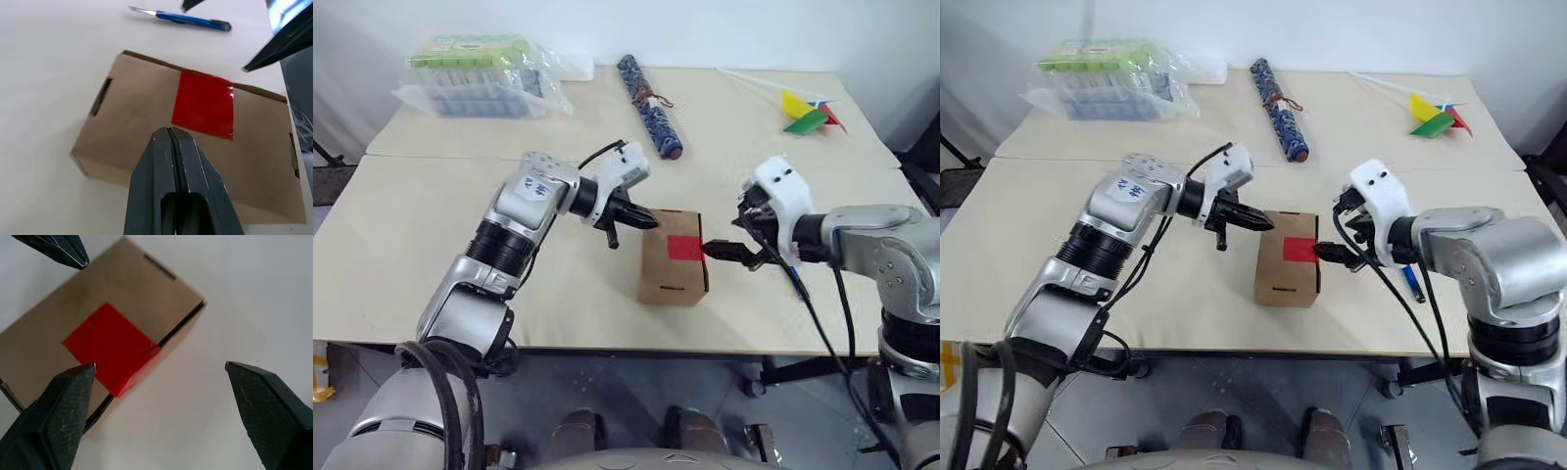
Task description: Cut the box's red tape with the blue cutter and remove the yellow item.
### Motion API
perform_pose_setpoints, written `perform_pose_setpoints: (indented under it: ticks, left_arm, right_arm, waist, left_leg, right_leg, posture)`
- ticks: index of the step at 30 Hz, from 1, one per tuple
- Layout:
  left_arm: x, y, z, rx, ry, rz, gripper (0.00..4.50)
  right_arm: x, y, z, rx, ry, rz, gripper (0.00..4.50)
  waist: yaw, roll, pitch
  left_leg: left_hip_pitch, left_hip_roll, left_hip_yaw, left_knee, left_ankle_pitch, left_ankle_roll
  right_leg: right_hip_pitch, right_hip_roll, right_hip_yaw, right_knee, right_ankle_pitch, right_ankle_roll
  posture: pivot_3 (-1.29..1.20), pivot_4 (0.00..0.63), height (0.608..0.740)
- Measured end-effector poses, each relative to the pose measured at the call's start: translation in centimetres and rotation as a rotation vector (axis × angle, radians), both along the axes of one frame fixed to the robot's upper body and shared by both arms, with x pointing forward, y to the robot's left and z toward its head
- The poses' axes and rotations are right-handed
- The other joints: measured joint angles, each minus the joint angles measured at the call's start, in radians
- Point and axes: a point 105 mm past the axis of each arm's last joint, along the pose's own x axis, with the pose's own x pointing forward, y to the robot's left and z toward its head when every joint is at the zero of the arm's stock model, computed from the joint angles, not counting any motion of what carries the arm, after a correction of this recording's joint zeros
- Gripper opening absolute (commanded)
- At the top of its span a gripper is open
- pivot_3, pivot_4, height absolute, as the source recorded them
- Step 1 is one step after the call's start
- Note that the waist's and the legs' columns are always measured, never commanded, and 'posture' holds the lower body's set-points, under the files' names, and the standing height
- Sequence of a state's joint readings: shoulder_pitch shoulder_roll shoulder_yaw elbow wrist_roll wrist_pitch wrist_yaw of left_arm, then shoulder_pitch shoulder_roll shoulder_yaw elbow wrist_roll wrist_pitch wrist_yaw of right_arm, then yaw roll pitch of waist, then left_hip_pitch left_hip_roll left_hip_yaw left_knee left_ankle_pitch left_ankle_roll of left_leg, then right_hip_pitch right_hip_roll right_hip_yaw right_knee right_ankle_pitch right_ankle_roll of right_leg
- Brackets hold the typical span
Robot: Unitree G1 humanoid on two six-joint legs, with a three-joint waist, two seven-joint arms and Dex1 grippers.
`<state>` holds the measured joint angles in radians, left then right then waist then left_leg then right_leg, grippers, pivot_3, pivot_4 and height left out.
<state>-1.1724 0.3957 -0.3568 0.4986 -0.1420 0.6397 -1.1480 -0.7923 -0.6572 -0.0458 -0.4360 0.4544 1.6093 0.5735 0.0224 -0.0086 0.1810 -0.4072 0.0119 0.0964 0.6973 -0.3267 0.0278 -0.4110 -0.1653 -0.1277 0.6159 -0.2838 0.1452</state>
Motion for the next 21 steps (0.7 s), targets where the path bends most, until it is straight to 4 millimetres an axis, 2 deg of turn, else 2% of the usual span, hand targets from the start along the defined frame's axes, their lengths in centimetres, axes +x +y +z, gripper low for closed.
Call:
perform_pose_setpoints:
  ticks: [6, 9, 21]
  left_arm:
    - [0.3, -0.6, -1.3, 0.036, 0.009, -0.024, 0.0]
    - [0.5, -0.6, -1.3, 0.052, -0.012, -0.031, 0.0]
    - [0.4, -0.6, -1.3, 0.085, -0.041, -0.059, 0.0]
  right_arm:
    - [1.5, -0.5, -1.3, 0.02, 0.039, -0.114, 4.45]
    - [1.7, -0.6, -1.5, 0.031, 0.048, -0.132, 4.45]
    - [1.0, -1.2, -2.1, 0.001, 0.06, -0.123, 4.45]
  waist:
    - [-0.003, 0.0, 0.0]
    - [-0.002, 0.0, 0.0]
    - [-0.001, 0.0, 0.0]
  left_leg:
    - [0.0, 0.0, 0.0, 0.0, 0.0, 0.0]
    - [0.0, 0.0, 0.0, 0.0, 0.0, 0.0]
    - [0.001, 0.0, 0.0, 0.0, 0.0, 0.0]
  right_leg:
    - [-0.002, 0.0, 0.0, 0.002, 0.0, 0.0]
    - [-0.002, 0.0, 0.0, 0.003, 0.0, 0.0]
    - [-0.001, 0.0, 0.001, 0.003, 0.0, 0.0]
  posture:
    - [0.0, 0.15, 0.74]
    - [0.0, 0.15, 0.74]
    - [0.0, 0.15, 0.74]
